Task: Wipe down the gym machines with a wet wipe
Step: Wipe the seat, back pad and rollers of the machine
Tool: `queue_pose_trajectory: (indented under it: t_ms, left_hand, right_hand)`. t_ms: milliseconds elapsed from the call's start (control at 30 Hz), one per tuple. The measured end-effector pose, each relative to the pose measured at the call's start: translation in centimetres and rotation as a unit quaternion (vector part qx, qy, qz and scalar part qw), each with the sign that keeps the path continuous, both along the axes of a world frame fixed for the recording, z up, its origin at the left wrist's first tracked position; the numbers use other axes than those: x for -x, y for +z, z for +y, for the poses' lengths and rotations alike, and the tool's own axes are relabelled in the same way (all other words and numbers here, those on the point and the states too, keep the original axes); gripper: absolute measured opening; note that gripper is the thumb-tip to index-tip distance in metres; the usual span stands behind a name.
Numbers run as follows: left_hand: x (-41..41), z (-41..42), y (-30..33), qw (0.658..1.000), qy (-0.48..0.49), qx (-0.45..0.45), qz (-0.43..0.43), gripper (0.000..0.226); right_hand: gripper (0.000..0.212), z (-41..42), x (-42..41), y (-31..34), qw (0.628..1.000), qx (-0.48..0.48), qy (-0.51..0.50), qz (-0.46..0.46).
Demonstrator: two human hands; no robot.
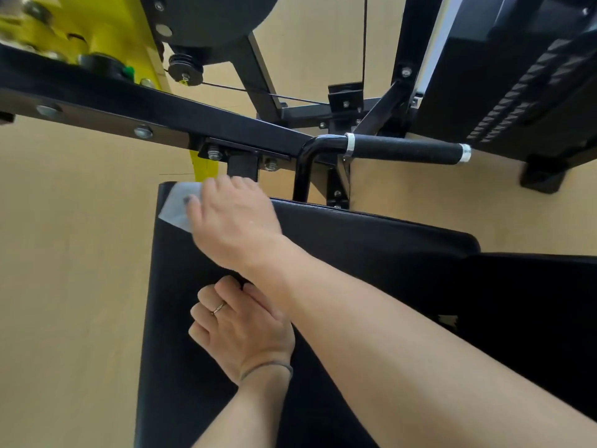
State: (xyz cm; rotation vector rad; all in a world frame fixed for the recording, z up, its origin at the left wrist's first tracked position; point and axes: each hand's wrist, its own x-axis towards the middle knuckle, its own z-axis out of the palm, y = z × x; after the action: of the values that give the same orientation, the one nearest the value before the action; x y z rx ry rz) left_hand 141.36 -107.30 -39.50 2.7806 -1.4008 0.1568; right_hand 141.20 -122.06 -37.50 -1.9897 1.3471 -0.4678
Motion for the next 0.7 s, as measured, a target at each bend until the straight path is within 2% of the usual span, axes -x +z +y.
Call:
queue_pose_trajectory:
  t_ms: [33,133,167,233,400,467,533,567,633,667,700]
  left_hand:
    - [-0.3,0.2,-0.3,1.000,-0.002,-0.006,-0.009,0.013]
    - [-0.5,0.3,-0.8,0.999,0.021,-0.020,-0.024,0.033]
    - [-0.4,0.2,-0.7,1.000,0.020,-0.015,-0.018,0.029]
    - [-0.1,0.1,-0.3,1.000,0.010,0.003,-0.004,0.015]
    - [0.0,0.0,0.1,1.000,0.003,0.003,-0.012,0.017]
    - [0.1,0.0,0.2,1.000,0.002,0.008,-0.007,0.016]
    - [0.1,-0.1,0.2,1.000,0.004,0.008,-0.001,0.017]
    - [0.2,-0.1,0.2,1.000,0.005,0.008,0.003,0.017]
    - [0.3,-0.1,0.3,1.000,0.008,0.011,0.006,0.017]
    - [0.3,-0.2,0.3,1.000,0.009,0.013,0.007,0.017]
    - [0.3,-0.2,0.3,1.000,0.010,0.015,0.008,0.017]
  right_hand:
    - [0.039,-0.5,-0.8,0.2,1.000,0.001,0.016,-0.009]
    - [0.038,-0.9,-1.8,0.1,0.998,0.029,0.052,0.006]
    - [0.039,-0.6,-1.5,-0.2,0.998,0.042,0.045,0.022]
    - [0.041,0.5,0.8,-1.4,0.997,0.053,0.009,0.054]
    - [0.052,4.0,11.5,-4.6,0.987,0.014,-0.073,0.139]
    - [0.056,4.5,15.0,-4.9,0.975,-0.026,-0.096,0.199]
    - [0.058,4.1,17.5,-4.6,0.956,-0.086,-0.168,0.225]
    - [0.058,3.3,18.6,-4.3,0.940,-0.128,-0.246,0.197]
    - [0.056,1.3,20.4,-4.1,0.888,-0.185,-0.413,0.084]
    - [0.053,0.4,20.8,-3.4,0.860,-0.220,-0.460,0.007]
    - [0.050,-0.5,21.2,-2.6,0.843,-0.213,-0.491,-0.059]
